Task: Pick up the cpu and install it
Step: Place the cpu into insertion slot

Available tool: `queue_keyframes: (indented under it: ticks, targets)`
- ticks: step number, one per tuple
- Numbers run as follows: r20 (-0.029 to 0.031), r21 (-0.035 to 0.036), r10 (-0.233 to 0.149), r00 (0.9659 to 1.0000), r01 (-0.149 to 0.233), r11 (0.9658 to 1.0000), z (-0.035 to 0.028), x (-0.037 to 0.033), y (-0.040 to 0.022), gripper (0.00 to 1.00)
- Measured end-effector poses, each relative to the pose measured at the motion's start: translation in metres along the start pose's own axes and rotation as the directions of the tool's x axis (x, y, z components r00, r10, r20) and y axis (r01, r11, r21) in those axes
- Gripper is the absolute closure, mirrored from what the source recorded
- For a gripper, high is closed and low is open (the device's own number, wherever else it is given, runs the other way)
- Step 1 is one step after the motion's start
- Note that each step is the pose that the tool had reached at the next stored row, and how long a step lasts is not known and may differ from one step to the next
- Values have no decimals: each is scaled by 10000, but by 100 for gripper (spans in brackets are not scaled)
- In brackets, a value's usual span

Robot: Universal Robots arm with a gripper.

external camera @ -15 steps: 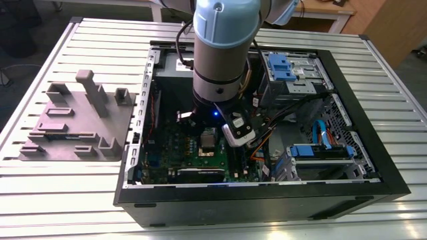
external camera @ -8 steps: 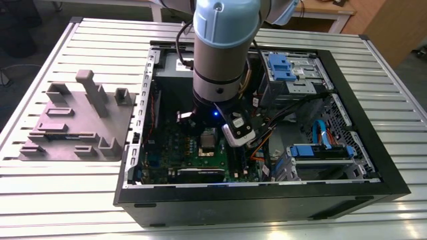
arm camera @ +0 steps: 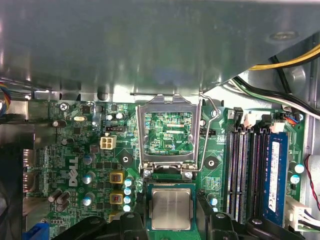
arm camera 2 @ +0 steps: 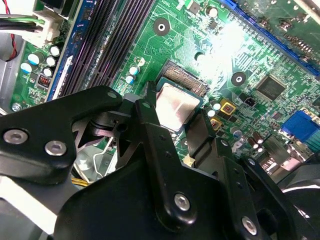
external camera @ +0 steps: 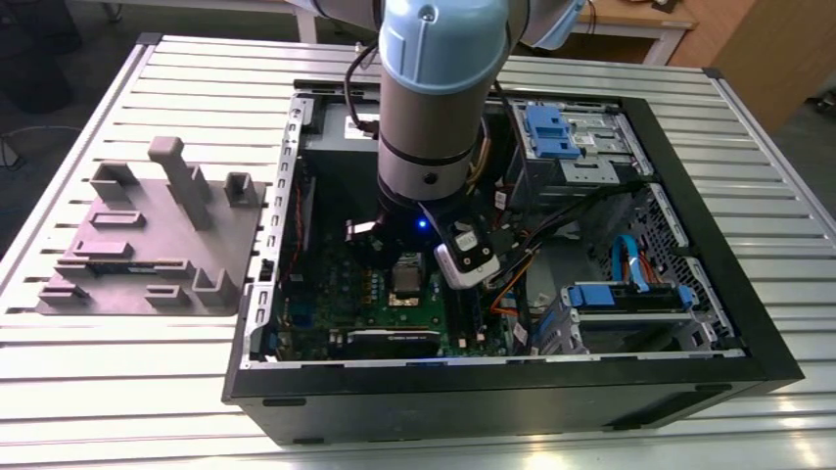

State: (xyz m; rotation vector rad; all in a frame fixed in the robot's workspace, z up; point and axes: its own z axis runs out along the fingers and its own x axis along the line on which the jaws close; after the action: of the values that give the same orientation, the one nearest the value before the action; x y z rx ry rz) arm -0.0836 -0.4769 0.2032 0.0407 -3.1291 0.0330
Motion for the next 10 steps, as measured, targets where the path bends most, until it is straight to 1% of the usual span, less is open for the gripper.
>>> queue_keyframes:
  ticks: [10]
  targets:
    - [-9, 1, -1, 10000, 1, 10000, 4, 0, 0, 53]
